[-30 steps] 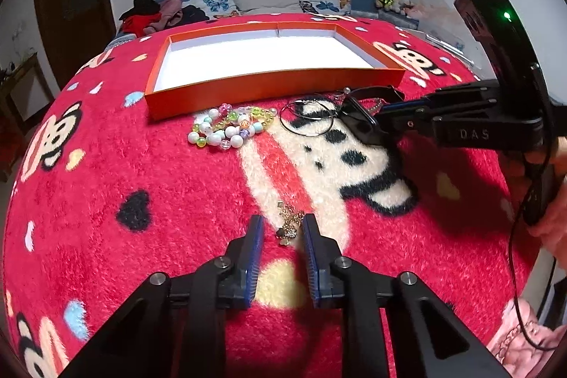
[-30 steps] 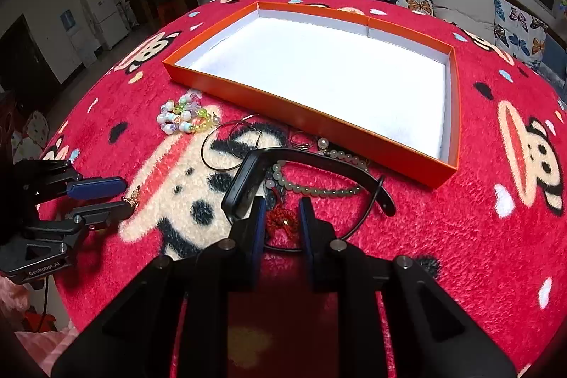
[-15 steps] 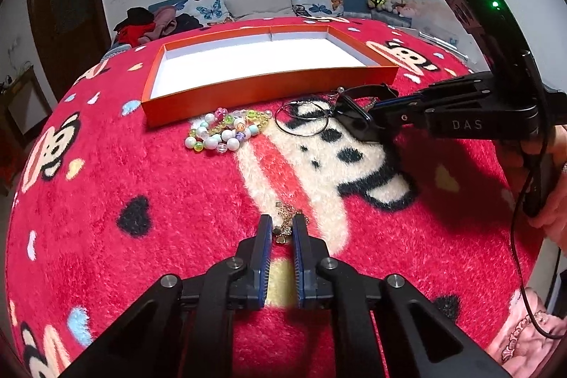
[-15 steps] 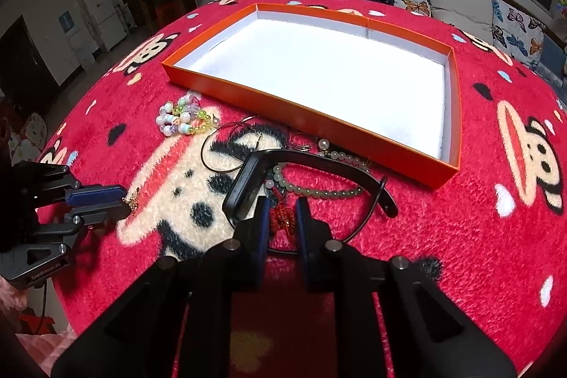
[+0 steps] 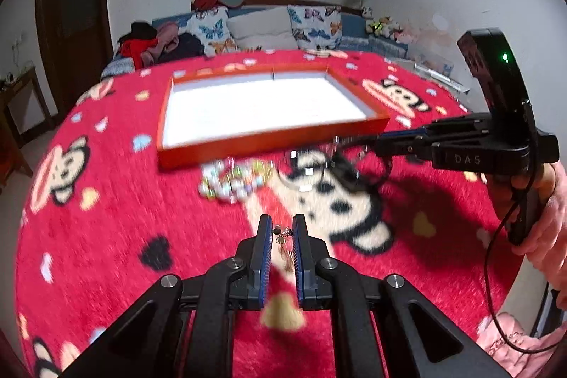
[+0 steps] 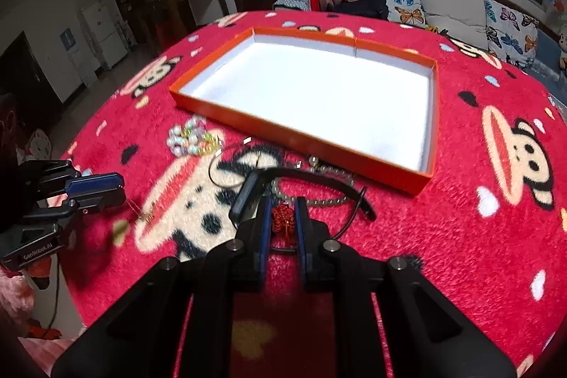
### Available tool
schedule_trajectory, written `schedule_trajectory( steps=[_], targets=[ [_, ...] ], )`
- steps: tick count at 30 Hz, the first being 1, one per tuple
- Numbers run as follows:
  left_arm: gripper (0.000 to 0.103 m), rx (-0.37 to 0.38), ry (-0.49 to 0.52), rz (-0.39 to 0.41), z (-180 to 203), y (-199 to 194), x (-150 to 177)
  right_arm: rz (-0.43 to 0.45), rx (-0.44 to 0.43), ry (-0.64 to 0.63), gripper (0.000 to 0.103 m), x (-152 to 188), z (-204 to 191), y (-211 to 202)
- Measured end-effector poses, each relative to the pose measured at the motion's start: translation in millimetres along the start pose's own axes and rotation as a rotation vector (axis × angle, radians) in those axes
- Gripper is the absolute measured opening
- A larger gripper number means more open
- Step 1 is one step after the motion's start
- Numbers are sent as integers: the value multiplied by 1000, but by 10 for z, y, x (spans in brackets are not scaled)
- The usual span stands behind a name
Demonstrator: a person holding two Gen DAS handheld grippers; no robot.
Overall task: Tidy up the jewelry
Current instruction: 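Carry both pendants over the orange tray and open both tools to drop them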
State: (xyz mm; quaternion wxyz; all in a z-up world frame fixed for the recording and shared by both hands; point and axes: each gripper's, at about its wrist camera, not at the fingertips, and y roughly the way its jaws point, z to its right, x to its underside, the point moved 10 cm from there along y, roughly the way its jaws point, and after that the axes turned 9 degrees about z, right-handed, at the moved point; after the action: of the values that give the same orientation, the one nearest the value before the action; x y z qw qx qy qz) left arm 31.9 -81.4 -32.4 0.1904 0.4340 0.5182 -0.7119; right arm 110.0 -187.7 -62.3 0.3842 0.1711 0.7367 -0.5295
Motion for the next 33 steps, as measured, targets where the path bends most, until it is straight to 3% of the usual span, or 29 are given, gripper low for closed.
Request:
schedule_trajectory(
  steps=[13, 19, 29, 33],
  targets=[
    [11, -15, 53, 167, -249, -294, -1202, 140, 39, 23, 14, -680, 265, -188],
    [11, -45, 83, 206, -490, -232, -1768, 171, 57, 40, 14, -958, 413, -105],
    [11, -79, 48, 183, -895, 148, -2137, 146, 82, 82, 14, -1038, 643, 209],
    [11, -81, 68, 206, -922, 121, -2269, 127, 89, 97, 14, -998, 698, 313]
  ],
)
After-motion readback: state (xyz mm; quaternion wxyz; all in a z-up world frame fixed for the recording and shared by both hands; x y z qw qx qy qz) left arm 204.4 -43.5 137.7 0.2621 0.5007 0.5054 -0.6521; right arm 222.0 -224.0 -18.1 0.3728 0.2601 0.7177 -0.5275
